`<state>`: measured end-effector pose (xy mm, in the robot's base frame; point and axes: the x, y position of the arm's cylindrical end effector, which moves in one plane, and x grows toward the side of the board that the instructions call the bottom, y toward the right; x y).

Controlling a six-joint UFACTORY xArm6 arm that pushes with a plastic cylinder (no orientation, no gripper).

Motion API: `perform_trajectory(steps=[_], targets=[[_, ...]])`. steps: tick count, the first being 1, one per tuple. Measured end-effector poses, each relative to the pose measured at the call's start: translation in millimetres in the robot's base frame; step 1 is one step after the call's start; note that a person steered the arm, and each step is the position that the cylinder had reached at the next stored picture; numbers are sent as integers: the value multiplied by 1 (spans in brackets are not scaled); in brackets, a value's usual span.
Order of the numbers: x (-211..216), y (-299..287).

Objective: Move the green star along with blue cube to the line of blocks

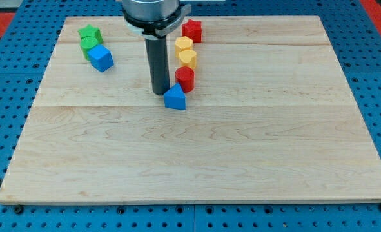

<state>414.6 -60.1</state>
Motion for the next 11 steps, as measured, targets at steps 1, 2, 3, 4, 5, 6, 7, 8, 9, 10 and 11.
perform_trajectory(steps=[1, 2, 3, 4, 5, 6, 7, 8, 9, 10, 11], targets=[[11, 15], [11, 34], [14, -7], [2, -134], [-62, -191], [-137, -202], [-202, -202], [-187, -169], [-117, -137], [-59, -95], [-4, -50]])
